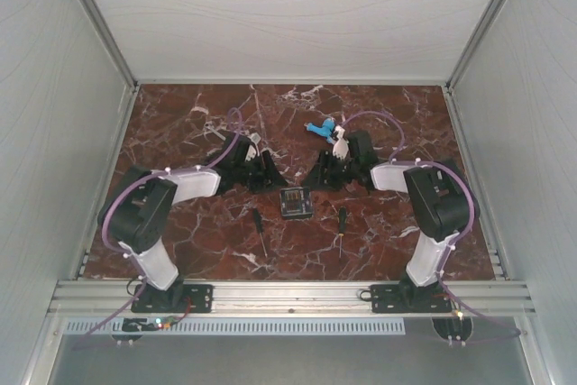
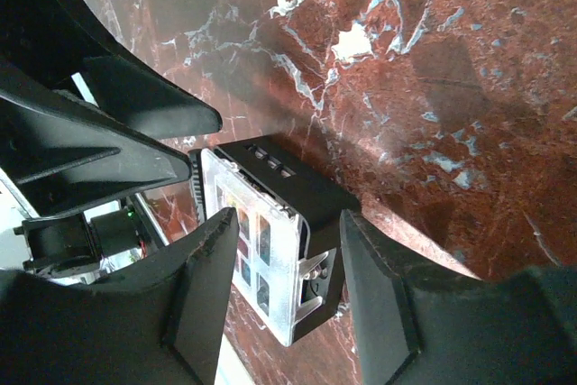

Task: Snap on the fuse box
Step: Close the fuse box cover on the fuse box base.

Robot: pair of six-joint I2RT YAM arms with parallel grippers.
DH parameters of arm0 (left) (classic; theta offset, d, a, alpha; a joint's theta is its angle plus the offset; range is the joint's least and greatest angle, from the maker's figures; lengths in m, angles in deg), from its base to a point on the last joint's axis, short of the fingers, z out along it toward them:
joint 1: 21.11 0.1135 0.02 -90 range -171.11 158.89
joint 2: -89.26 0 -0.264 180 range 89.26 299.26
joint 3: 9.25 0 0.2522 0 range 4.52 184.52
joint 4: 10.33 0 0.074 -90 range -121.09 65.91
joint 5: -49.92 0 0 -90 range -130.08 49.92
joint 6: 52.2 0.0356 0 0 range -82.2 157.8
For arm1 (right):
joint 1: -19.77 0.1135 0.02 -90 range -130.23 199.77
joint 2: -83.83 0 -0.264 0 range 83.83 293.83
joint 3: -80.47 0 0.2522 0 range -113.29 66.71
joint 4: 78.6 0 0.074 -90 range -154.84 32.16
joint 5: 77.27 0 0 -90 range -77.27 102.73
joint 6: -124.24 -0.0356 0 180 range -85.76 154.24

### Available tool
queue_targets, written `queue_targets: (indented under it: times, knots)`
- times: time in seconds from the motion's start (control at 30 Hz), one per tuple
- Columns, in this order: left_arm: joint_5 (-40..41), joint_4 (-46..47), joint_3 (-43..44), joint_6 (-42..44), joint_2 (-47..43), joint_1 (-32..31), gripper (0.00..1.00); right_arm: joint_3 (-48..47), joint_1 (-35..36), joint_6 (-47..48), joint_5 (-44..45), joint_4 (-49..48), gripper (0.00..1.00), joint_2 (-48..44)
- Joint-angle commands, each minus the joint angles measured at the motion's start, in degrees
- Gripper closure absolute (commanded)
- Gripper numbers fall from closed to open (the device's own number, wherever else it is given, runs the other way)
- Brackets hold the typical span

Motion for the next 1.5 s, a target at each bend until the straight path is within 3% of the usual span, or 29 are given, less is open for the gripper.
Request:
queue_targets:
  times: [0.0, 0.4, 0.7, 1.03, 1.27, 1.47]
  knots:
    - [-3.27, 4.33, 1.33, 1.46, 2.93, 0.10, 0.50, 0.09, -0.05, 0.36, -1.81, -3.70, 0.55, 2.16]
    - [-6.52, 9.29, -5.17, -0.41, 6.09, -0.45, 0.62, 4.57, 0.90, 1.53, -3.04, -5.53, 0.72, 6.10]
    - [-3.72, 9.91, -10.75, -0.67, 4.50, -2.49, 0.66, 6.03, 3.50, 4.61, 0.87, -5.45, 0.74, 5.58]
    - [-1.75, 6.90, -14.18, -2.86, -7.35, -2.47, 0.61, -1.98, 3.51, 7.48, 3.68, 3.29, 0.54, -2.88]
    - [3.89, 0.52, -12.22, -0.41, -14.14, -3.90, 0.45, 6.71, 3.39, 4.21, 7.63, 6.43, 0.50, -13.85]
    - [6.90, -2.08, -9.47, 3.11, -12.83, -6.56, 0.43, 14.83, 4.25, -2.29, 5.57, 3.51, 0.53, -19.80]
